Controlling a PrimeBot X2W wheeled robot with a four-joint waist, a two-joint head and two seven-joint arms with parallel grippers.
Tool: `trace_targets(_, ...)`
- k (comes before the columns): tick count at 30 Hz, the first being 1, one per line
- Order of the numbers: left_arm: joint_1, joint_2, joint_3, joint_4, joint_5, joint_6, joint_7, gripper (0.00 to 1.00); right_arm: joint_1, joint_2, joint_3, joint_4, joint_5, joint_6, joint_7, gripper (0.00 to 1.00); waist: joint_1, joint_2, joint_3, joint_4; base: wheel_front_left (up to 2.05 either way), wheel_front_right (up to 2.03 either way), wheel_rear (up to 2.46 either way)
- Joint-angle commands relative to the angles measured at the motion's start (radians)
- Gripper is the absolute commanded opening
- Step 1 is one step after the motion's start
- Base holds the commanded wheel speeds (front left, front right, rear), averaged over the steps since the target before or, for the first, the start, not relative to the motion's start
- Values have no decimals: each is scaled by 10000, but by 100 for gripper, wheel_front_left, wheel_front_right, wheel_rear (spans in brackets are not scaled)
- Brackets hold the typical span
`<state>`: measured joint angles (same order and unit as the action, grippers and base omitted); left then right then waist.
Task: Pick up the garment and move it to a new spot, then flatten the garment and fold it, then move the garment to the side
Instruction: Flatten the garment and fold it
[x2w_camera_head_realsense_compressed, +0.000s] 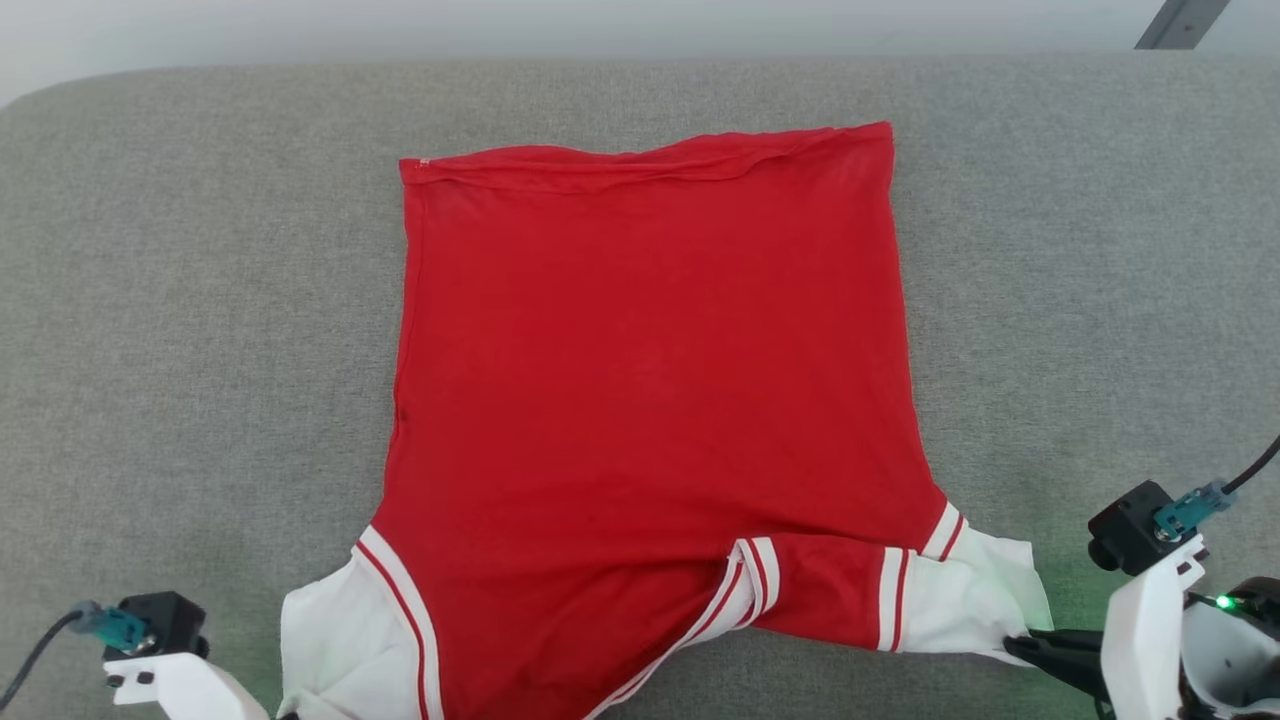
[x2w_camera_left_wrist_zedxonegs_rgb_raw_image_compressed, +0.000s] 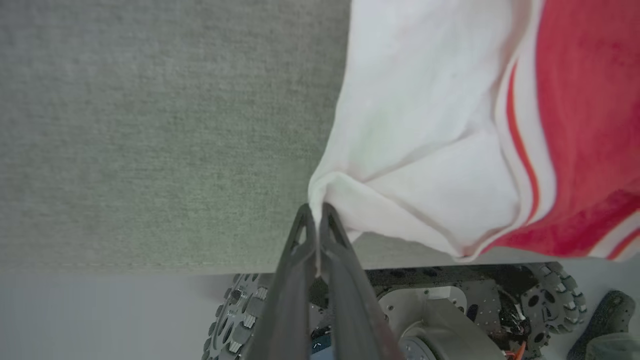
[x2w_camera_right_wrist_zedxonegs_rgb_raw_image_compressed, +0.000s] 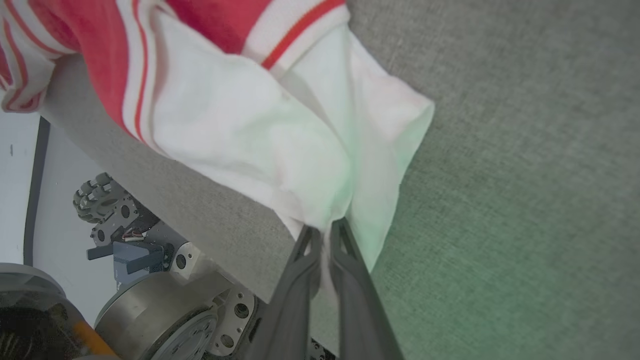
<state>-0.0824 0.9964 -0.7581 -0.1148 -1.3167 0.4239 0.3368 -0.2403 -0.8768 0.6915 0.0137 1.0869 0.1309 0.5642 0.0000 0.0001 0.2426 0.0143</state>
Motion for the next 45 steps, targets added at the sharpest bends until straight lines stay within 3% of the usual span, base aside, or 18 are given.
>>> trace_targets(1, 68, -29, -21, 41, 124, -13, -110, 0, 119, 180, -85, 100, -138, -3, -13, 0, 0, -1, 25, 6, 0, 0, 0)
trace_targets(3, -13, -252, 22, 86, 99, -135, -264, 0, 193, 355, -236, 218, -318, -3, -78, 0, 0, -1, 63, 28, 0, 0, 0)
trace_targets(4, -48, -340, 42, 106, 79, -202, -333, 0, 198, 450, -323, 254, -431, -3, -110, 20, 0, -1, 75, 37, 0, 0, 0)
trace_targets(5, -97, -372, 76, 128, 131, -282, -438, 0, 157, 540, -461, 256, -566, -3, -206, 95, 0, -1, 85, 45, 0, 0, 0)
trace_targets(6, -149, -397, 138, 174, 166, -333, -547, 0, 154, 597, -555, 226, -648, -3, -215, 100, 0, -1, 91, 62, 0, 0, 0)
trace_targets(11, -176, -533, 288, 230, 155, -536, -874, 0, 248, 693, -1252, -147, -849, -4, -25, 100, 0, -1, 127, 143, 0, 0, 0)
trace_targets(16, -260, -572, 416, 153, 202, -658, -1112, 0, 281, 1035, -2870, -961, -1380, -3, 185, 100, 0, -1, 328, 287, 0, 0, 0)
trace_targets(20, -519, -680, 414, 11, 369, -802, -1163, 0, -8, 1878, -4378, -1449, -2165, -3, 490, 100, 0, -1, 594, 489, 0, 0, 0)
trace_targets(25, -1099, -963, 261, -12, 643, -986, -995, 0, -1128, 3384, -5718, -1358, -3752, -1, 818, 100, 0, -1, 1038, 838, 0, 0, 0)
trace_targets(30, -1857, -1351, 46, 184, 1037, -1277, -765, 0, -3067, 4593, -6357, -128, -5099, -3, 749, 100, 0, -1, 1571, 1212, 0, 0, 0)
trace_targets(33, -2442, -1719, -120, 428, 1261, -1544, -640, 0, -4525, 5018, -6585, 1555, -5874, -3, 817, 100, 0, -1, 1927, 1554, 0, 0, 0)
trace_targets(45, -3308, -2634, -502, 1432, 1550, -2182, -503, 0, -7291, 5224, -6795, 6110, -7430, -3, 2573, 100, 0, -1, 2692, 2539, 0, 0, 0)
